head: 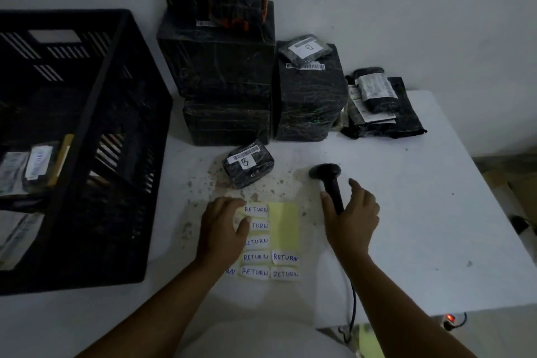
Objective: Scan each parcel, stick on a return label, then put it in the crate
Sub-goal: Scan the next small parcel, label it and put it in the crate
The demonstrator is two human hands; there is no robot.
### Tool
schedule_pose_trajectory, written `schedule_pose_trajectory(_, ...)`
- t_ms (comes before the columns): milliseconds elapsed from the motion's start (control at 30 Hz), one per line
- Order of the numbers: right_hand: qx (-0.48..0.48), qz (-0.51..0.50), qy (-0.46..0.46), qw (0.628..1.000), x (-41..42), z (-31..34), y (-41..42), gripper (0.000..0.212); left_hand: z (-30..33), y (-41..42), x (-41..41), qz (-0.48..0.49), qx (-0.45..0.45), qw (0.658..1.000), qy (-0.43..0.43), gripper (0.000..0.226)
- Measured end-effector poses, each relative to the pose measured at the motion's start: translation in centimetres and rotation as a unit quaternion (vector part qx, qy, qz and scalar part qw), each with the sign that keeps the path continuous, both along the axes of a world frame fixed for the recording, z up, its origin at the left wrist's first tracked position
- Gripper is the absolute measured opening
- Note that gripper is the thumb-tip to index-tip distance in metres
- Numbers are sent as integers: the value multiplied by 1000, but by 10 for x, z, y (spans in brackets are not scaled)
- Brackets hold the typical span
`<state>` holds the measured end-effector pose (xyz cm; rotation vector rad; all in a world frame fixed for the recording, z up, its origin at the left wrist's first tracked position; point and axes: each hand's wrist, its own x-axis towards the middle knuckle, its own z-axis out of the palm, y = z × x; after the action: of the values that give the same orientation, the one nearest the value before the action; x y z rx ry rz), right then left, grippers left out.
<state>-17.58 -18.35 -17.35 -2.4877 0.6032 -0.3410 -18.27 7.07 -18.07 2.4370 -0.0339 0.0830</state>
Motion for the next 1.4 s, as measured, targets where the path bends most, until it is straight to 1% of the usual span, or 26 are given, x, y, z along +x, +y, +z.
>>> schedule_pose_trajectory(67, -33, 90, -50, 994, -17, 0, 10, 38, -6, -4, -8, -77, 40, 996, 17, 24)
schedule_pose_trajectory(100, -37, 140, -47, 988, -24, 0, 16, 27, -8, -6, -11, -108, 58, 992, 29, 25)
schedule_pose_trajectory(133, -35, 187, -25, 981, -32, -1, 23, 20, -10, -8, -13, -131, 71, 988, 38, 27)
schedule_pose_trajectory(200, -39, 262, 36, 964, -44, -7, 35, 16, -13, -11, -15, -160, 87, 982, 42, 31)
schedule_pose_trajectory(300, -72, 320, 112, 938, -53, -19, 46, 24, -15, -13, -16, -183, 130, 972, 73, 39)
schedule_pose_trajectory(400, -101, 330, 154, 926, -56, -26, 49, 30, -17, -11, -17, -189, 155, 964, 103, 49)
schedule_pose_trajectory(533, -118, 332, 172, 920, -57, -31, 50, 29, -19, -11, -17, -181, 155, 966, 99, 51)
schedule_pose_trajectory(667, -118, 330, 168, 922, -56, -32, 51, 19, -20, -11, -17, -177, 153, 967, 101, 51)
schedule_pose_trajectory(767, -118, 333, 158, 922, -56, -30, 52, 19, -21, -10, -18, -175, 151, 968, 94, 51)
schedule_pose_trajectory(933, -100, 335, 141, 926, -62, -25, 50, 10, -22, -8, -18, -172, 133, 972, 93, 50)
schedule_pose_trajectory(1067, -61, 334, 117, 933, -70, -20, 45, 8, -23, -8, -17, -166, 134, 973, 93, 49)
schedule_pose_trajectory(1133, -35, 304, 90, 948, -71, -16, 42, 7, -23, -8, -18, -165, 135, 973, 94, 49)
schedule_pose_trajectory(1200, 16, 273, 73, 959, -68, -11, 39, 6, -22, -10, -18, -163, 134, 973, 96, 49)
schedule_pose_trajectory(1267, 61, 272, 56, 959, -63, -7, 38, 5, -22, -11, -18, -162, 128, 973, 105, 51)
schedule_pose_trajectory(1333, 101, 278, 44, 954, -55, -2, 39, 6, -22, -10, -17, -159, 100, 975, 115, 51)
schedule_pose_trajectory(1400, 136, 280, 45, 949, -44, 3, 43, 11, -18, -9, -17, -150, 69, 981, 106, 43)
